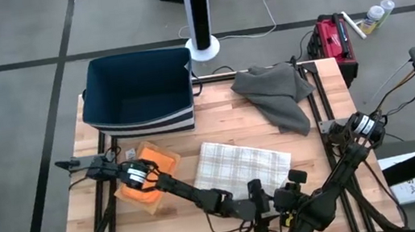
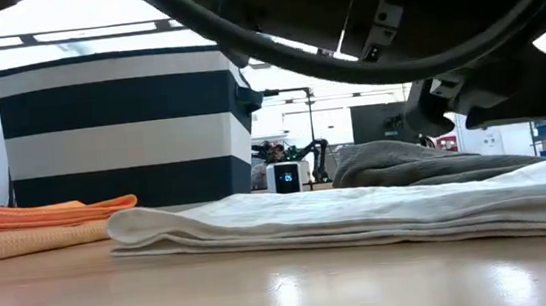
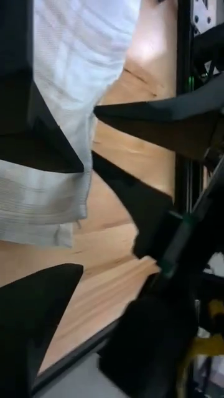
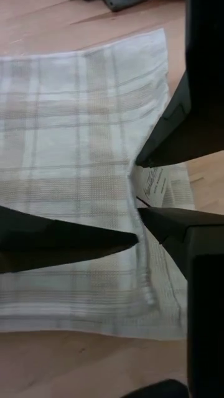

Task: Fold towel
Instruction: Fold the white patterned kitchen towel

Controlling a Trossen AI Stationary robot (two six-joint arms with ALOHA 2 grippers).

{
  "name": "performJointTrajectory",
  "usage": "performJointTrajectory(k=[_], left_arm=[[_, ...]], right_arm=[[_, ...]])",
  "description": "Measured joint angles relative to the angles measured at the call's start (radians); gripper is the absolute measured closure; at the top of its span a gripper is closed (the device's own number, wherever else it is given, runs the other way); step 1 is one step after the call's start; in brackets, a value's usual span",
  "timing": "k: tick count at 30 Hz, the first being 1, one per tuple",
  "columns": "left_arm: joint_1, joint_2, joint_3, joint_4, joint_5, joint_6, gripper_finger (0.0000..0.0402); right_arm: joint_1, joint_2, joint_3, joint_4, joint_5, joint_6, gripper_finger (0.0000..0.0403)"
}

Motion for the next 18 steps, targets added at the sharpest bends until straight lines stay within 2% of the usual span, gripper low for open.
performJointTrajectory(k=[11,18], left_arm=[[0.015,0.005,-0.019,0.0,-0.011,-0.081,0.0185],[0.018,0.005,-0.019,0.002,-0.01,-0.1,0.0181]], right_arm=[[-0.003,-0.001,0.015,0.003,0.001,0.0,0.0282],[-0.008,-0.002,0.018,0.006,0.002,0.005,0.0283]])
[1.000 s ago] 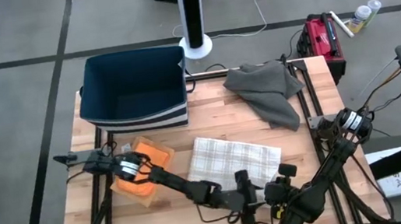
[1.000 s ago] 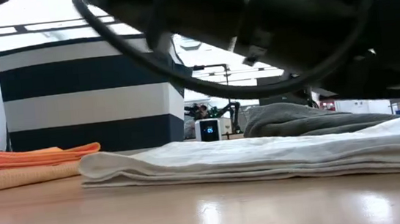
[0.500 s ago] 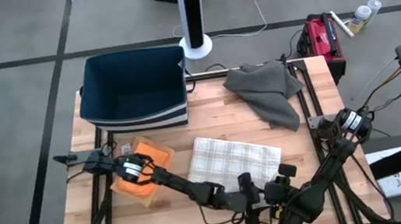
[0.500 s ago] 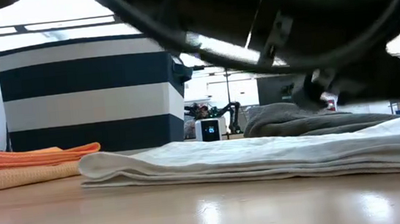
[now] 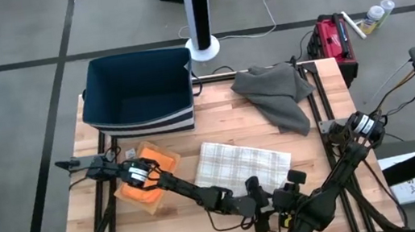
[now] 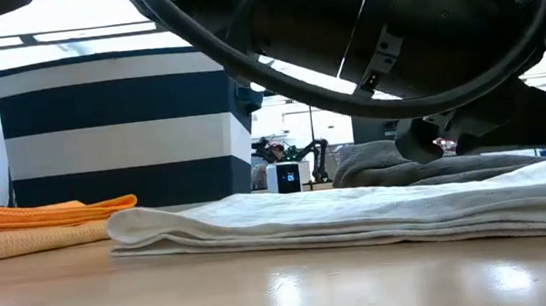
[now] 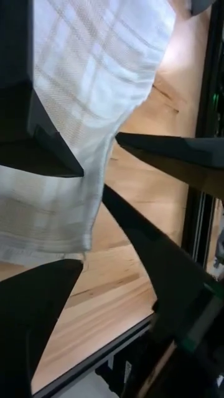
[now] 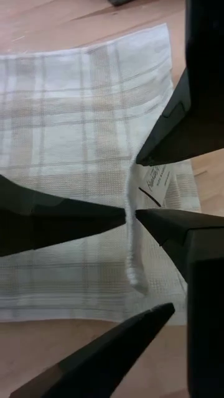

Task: Fold towel
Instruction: Fold the white patterned kitchen towel

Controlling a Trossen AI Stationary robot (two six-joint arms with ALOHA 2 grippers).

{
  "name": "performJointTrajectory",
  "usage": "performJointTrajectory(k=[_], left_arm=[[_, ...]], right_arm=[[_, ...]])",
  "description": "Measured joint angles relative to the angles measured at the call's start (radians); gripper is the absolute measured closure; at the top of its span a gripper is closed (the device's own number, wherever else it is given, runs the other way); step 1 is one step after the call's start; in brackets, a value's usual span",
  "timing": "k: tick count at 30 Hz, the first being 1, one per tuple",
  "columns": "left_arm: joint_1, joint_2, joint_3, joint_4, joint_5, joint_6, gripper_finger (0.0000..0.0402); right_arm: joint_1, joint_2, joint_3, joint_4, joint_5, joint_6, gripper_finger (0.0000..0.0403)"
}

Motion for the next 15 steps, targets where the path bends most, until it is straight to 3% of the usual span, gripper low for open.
performJointTrajectory(k=[8,15], left_arm=[[0.009,0.0,0.001,0.008,-0.024,-0.03,0.02],[0.015,-0.001,0.003,-0.021,-0.024,-0.023,0.0286]], right_arm=[[-0.003,-0.008,0.0,0.001,0.0,0.007,0.0267],[0.013,-0.025,0.0,0.0,-0.012,0.008,0.0265]])
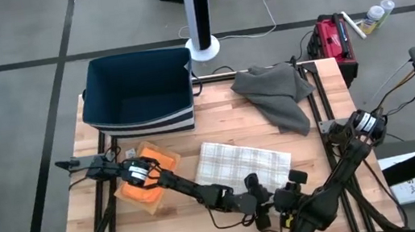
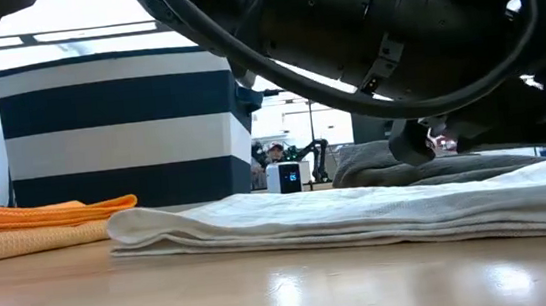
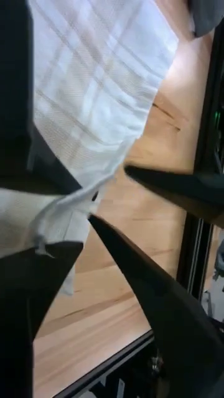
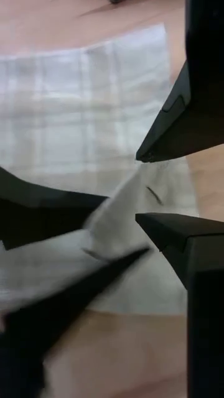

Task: Fold towel
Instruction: Fold the white patterned kitchen towel

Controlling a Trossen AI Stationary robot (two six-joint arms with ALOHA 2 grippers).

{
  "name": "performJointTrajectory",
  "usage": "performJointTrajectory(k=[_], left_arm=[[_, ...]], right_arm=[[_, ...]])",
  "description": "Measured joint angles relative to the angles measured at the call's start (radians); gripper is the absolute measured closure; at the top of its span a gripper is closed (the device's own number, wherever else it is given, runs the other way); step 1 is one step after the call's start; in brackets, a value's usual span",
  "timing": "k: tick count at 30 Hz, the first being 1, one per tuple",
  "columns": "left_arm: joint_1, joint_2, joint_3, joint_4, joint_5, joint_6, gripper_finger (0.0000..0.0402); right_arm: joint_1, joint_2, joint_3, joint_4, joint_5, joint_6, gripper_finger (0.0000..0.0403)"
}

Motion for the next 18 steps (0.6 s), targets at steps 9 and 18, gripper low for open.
performJointTrajectory(k=[9,18], left_arm=[[0.017,-0.032,0.0,-0.077,-0.015,0.018,0.0386],[0.017,-0.104,0.0,-0.211,-0.072,0.05,0.0395]], right_arm=[[0.04,-0.009,-0.041,-0.014,-0.111,0.252,0.0276],[0.042,-0.206,-0.294,0.196,-0.059,0.509,0.0266]])
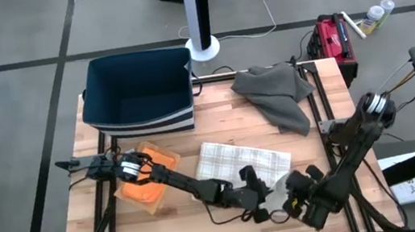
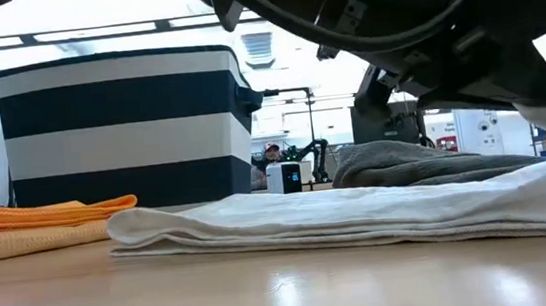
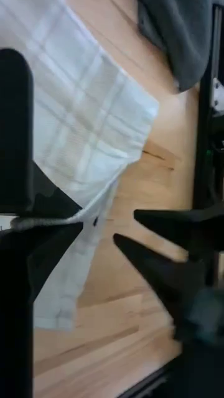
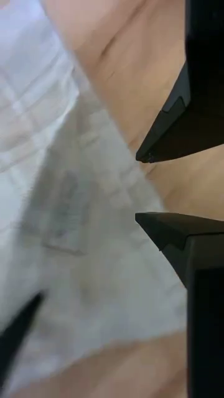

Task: Fold towel
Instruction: Fold the white patterned kitchen towel

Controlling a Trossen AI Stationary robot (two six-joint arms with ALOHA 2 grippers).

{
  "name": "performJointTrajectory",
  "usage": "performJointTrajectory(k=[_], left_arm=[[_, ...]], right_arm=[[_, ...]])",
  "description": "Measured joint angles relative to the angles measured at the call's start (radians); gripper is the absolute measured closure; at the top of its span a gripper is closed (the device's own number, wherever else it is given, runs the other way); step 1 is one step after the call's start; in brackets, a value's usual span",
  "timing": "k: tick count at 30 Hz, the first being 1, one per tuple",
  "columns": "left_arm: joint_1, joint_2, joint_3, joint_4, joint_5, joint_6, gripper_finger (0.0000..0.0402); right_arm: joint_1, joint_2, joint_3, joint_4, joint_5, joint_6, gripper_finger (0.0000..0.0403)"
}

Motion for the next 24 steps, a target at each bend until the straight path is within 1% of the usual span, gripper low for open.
performJointTrajectory(k=[4,7,10,13,18,24], left_arm=[[-0.001,0.0,0.0,-0.008,0.0,-0.007,0.0399],[-0.001,0.003,0.0,-0.012,0.001,-0.016,0.0397],[-0.001,0.004,0.0,-0.013,0.001,-0.017,0.0398],[-0.001,0.004,0.0,-0.01,0.001,-0.019,0.04],[-0.001,0.004,-0.001,-0.016,0.001,-0.019,0.0398],[-0.001,0.004,-0.001,-0.015,0.002,-0.024,0.0398]], right_arm=[[-0.001,-0.115,-0.146,0.248,0.043,0.029,0.0268],[-0.009,-0.147,-0.234,0.357,0.042,0.081,0.0277],[-0.01,-0.147,-0.285,0.41,0.043,0.147,0.0287],[-0.01,-0.147,-0.304,0.462,0.043,0.148,0.0296],[-0.01,-0.147,-0.304,0.463,0.043,0.151,0.0305],[-0.01,-0.146,-0.307,0.464,0.041,0.193,0.0309]])
